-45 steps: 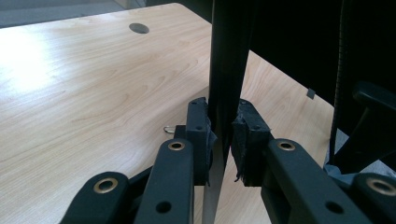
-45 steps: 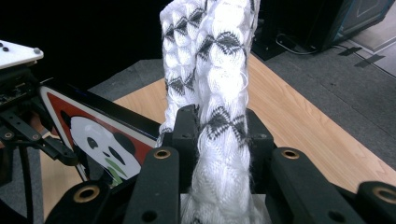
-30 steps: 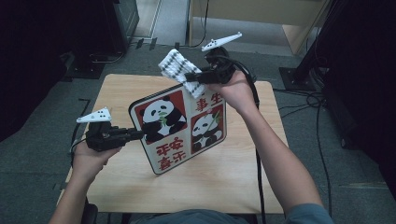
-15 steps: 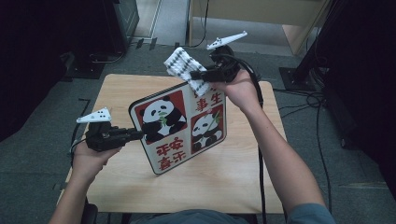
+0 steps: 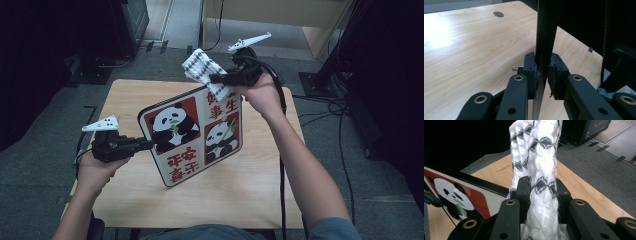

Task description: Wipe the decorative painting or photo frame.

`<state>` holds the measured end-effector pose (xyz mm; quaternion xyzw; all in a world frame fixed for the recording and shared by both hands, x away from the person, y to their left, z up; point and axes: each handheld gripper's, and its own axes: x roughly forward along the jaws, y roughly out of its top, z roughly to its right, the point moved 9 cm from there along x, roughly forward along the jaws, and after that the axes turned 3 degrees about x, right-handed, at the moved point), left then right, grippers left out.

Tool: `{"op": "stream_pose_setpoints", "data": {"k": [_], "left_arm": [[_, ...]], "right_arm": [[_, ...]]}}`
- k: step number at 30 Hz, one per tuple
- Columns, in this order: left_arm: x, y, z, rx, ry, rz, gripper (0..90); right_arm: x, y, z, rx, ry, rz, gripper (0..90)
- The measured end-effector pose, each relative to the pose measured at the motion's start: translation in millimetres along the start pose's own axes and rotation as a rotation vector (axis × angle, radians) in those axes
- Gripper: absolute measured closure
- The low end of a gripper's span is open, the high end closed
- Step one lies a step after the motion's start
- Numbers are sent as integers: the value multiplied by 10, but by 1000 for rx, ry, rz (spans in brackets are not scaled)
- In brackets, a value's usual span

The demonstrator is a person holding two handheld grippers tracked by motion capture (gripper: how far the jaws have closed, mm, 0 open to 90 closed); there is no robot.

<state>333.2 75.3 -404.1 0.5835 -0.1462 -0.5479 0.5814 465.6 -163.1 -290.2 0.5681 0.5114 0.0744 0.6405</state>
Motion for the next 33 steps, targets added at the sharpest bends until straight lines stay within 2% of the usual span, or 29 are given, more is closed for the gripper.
{"op": "stream_pose_setpoints", "data": {"k": [5, 14, 18, 33], "left_arm": [[0, 0, 2, 0, 1, 1, 786], [0, -1, 1, -1, -1, 0, 785], [0, 0, -1, -2, 0, 0, 786], [0, -1, -2, -2, -2, 1, 786]], "right_arm": [[-18, -4, 37, -3, -11, 2, 733], [-75, -22, 145, 22, -35, 8, 731], [-93, -27, 180, 15, -49, 11, 733], [-160, -46, 315, 44, -87, 12, 746]]}}
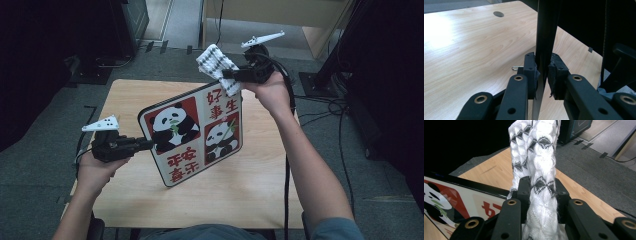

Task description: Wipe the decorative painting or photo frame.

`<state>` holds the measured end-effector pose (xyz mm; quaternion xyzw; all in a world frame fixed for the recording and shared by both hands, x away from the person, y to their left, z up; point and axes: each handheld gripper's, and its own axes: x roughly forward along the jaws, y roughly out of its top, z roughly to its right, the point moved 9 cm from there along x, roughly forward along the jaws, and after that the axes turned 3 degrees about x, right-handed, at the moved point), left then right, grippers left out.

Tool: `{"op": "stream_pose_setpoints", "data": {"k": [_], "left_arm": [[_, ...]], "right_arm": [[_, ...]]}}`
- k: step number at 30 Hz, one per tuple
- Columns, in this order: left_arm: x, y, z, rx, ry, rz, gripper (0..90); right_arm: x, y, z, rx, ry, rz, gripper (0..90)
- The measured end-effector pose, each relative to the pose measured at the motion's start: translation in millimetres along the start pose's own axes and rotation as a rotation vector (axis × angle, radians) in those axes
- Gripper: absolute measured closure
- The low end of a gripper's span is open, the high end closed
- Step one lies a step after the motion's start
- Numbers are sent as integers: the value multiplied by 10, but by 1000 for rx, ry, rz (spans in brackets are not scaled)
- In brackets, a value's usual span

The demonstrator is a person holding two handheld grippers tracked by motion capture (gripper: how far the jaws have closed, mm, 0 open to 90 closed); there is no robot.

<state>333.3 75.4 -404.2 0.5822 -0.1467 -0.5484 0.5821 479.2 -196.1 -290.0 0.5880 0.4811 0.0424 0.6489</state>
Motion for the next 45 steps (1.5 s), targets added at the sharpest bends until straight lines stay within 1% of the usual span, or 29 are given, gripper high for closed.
{"op": "stream_pose_setpoints", "data": {"k": [4, 10, 15, 20, 24, 29, 33, 35, 39, 41, 45], "left_arm": [[0, 0, -1, 0, 0, 0, 785], [0, 0, -2, -1, 0, -2, 786], [-1, 0, -2, -2, 2, -3, 787], [-1, -1, -1, -1, 2, -3, 787], [-1, -1, -2, 0, 1, -2, 787], [0, -2, -3, 0, 1, -3, 787], [-1, -3, -4, -2, 1, -2, 787], [-2, -3, -3, -1, 0, -2, 787], [-2, -4, -5, 2, 0, -3, 787], [-1, -4, -3, 1, 0, -2, 787], [1, -3, -4, 3, 2, 0, 786]], "right_arm": [[-7, -3, 23, 9, 7, 2, 745], [-32, -6, 71, 14, -6, 2, 745], [-45, -14, 117, 36, -2, 8, 740], [-65, -18, 159, 34, -16, 14, 740], [-83, -24, 183, 45, -15, 13, 752], [-107, -33, 214, 57, -27, 10, 760], [-112, -36, 231, 56, -27, 15, 760], [-118, -42, 251, 67, -31, 16, 761], [-148, -64, 297, 66, -51, 14, 771], [-162, -92, 332, 78, -59, 9, 777], [-183, -138, 359, 83, -63, 2, 783]]}}
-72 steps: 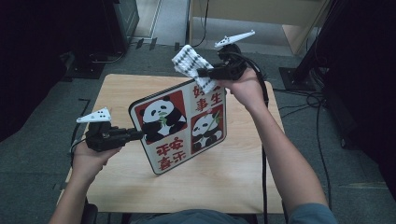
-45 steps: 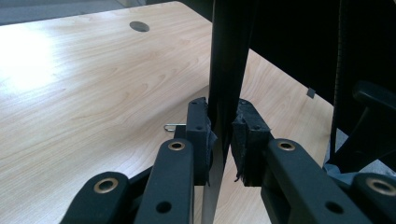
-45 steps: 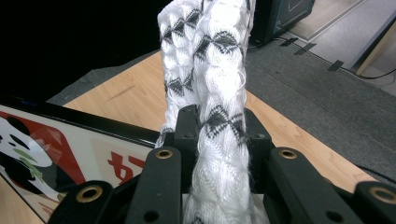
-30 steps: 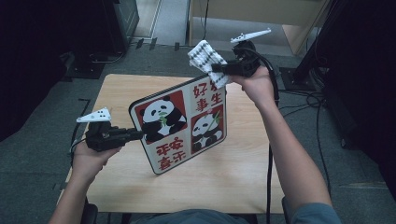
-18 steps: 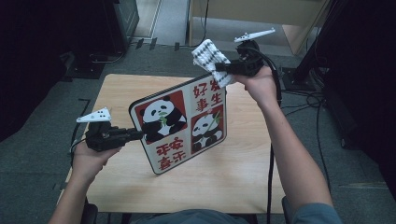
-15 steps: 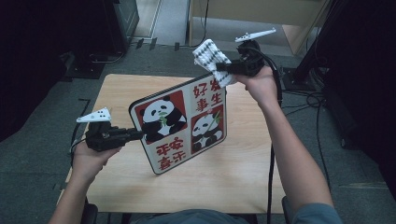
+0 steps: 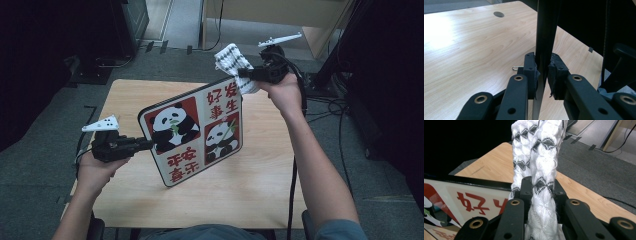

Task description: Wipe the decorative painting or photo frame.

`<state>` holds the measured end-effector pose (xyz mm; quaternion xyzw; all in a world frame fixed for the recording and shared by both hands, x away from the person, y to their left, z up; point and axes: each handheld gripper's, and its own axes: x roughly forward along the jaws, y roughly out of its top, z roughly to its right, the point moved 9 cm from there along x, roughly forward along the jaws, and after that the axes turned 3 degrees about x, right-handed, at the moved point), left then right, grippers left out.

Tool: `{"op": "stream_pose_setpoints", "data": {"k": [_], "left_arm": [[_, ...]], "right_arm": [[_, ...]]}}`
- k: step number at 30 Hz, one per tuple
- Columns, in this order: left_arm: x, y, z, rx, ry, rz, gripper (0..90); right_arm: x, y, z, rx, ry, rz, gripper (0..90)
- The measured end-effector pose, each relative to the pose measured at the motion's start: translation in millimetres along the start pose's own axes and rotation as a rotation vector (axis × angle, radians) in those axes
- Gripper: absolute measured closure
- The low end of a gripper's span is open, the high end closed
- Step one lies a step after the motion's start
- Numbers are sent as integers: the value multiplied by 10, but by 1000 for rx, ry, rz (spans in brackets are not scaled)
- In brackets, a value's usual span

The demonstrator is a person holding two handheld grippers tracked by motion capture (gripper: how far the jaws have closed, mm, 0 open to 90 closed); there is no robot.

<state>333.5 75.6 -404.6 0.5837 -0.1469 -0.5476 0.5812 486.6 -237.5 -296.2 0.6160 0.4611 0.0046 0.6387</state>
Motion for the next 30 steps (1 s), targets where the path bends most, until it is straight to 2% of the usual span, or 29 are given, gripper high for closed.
{"op": "stream_pose_setpoints", "data": {"k": [3, 15, 30], "left_arm": [[-1, -1, 2, 2, 2, -1, 786], [1, -3, -11, 4, 6, -2, 783], [10, -7, -10, 3, 6, -3, 784]], "right_arm": [[-6, -36, 21, 20, 15, -14, 783], [-12, -273, 138, 34, 39, -45, 789], [70, -526, 163, 2, 47, -74, 785]]}}
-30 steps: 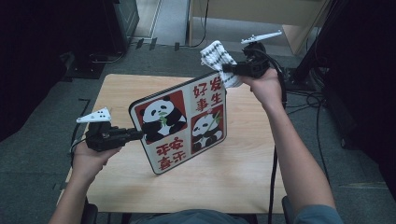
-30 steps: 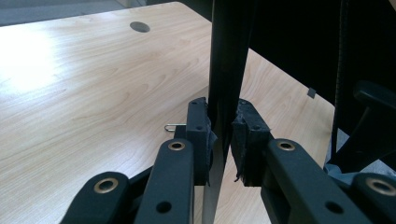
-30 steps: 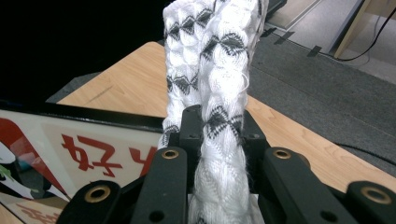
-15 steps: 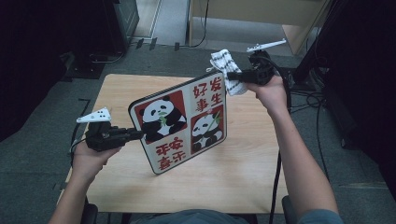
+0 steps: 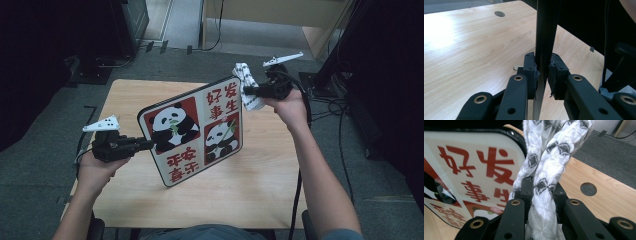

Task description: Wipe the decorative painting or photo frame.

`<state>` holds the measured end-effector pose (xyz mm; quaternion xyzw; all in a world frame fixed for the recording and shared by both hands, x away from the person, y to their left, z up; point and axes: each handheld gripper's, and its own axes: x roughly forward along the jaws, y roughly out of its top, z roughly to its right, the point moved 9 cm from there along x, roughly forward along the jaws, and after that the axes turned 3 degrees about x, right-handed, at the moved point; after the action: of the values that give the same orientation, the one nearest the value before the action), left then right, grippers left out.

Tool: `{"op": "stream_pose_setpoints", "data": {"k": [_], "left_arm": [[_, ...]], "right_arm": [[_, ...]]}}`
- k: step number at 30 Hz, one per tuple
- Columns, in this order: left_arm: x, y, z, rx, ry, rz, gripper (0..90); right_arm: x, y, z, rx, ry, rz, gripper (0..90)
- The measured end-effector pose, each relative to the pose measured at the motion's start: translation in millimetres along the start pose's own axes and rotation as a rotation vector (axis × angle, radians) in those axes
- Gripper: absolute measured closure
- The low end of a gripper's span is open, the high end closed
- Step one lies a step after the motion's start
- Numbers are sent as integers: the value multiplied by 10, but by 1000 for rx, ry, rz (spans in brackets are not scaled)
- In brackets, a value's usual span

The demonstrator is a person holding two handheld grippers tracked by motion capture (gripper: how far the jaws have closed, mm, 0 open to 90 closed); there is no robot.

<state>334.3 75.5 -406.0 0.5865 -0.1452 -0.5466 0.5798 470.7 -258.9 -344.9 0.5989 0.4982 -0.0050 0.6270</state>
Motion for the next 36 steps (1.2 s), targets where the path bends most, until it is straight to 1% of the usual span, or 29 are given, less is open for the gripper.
{"op": "stream_pose_setpoints", "data": {"k": [8, 14, 16, 18, 19, 23, 26, 31, 34, 36], "left_arm": [[0, -4, -7, -2, -12, -2, 784], [3, -4, -6, -3, -11, 2, 784], [3, -3, -7, -3, -10, 2, 784], [5, -4, -6, -2, -10, 3, 783], [5, -5, -5, -2, -11, 3, 784], [8, -4, -7, -3, -14, 6, 784], [10, -5, -9, -3, -14, 6, 783], [19, -6, -12, -2, -12, 6, 782], [23, -11, -13, 0, -11, 1, 781], [24, -13, -12, 0, -11, 0, 781]], "right_arm": [[60, -125, 32, 5, 12, -13, 784], [97, -228, 51, -5, 11, -28, 784], [115, -274, 59, -1, 17, -33, 783], [135, -307, 69, -1, 21, -29, 783], [140, -320, 68, 6, 20, -31, 783], [154, -357, 73, 3, 22, -25, 783], [163, -388, 78, 10, 23, -32, 783], [186, -448, 89, 14, 32, -16, 783], [204, -504, 97, 26, 36, -27, 783], [218, -531, 104, 21, 35, -29, 783]]}}
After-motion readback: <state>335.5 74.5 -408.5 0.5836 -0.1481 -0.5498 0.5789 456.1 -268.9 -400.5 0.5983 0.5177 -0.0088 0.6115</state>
